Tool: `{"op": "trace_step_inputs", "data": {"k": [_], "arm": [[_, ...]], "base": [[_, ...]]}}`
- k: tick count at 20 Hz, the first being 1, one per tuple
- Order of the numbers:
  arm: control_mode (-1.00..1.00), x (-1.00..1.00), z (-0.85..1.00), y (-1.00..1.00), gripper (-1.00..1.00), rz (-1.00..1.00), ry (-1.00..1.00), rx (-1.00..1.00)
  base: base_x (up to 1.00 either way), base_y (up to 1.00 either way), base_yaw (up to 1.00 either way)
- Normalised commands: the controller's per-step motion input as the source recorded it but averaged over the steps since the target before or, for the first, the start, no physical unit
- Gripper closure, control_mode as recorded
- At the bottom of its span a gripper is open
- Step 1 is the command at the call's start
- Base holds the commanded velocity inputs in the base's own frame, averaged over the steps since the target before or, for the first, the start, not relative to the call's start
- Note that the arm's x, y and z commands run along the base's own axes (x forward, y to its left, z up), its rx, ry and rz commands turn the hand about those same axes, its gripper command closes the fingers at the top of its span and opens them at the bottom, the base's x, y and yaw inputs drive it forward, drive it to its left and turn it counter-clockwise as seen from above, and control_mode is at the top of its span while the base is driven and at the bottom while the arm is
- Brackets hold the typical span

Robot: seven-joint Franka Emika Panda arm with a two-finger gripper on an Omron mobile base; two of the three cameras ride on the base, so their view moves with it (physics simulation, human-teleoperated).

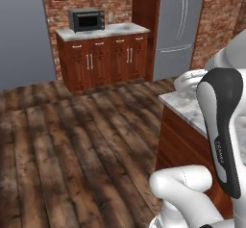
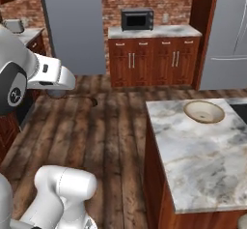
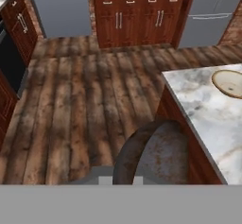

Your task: Open the cabinet and move the ladle to the pot. Then close the cabinet.

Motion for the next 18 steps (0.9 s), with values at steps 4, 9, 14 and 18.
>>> {"op": "trace_step_inputs", "data": {"k": [4,9,14,18], "arm": [[1.00,0.00,0.00,0.00,1.00,0.00,0.00,0.00],[1.00,0.00,0.00,0.00,1.00,0.00,0.00,0.00],[1.00,0.00,0.00,0.00,1.00,0.00,0.00,0.00],[1.00,0.00,0.00,0.00,1.00,0.00,0.00,0.00]], "base": [[0.03,0.00,-0.30],[0.13,0.00,-0.27],[0.15,0.00,-0.25],[0.10,0.00,-0.25]]}}
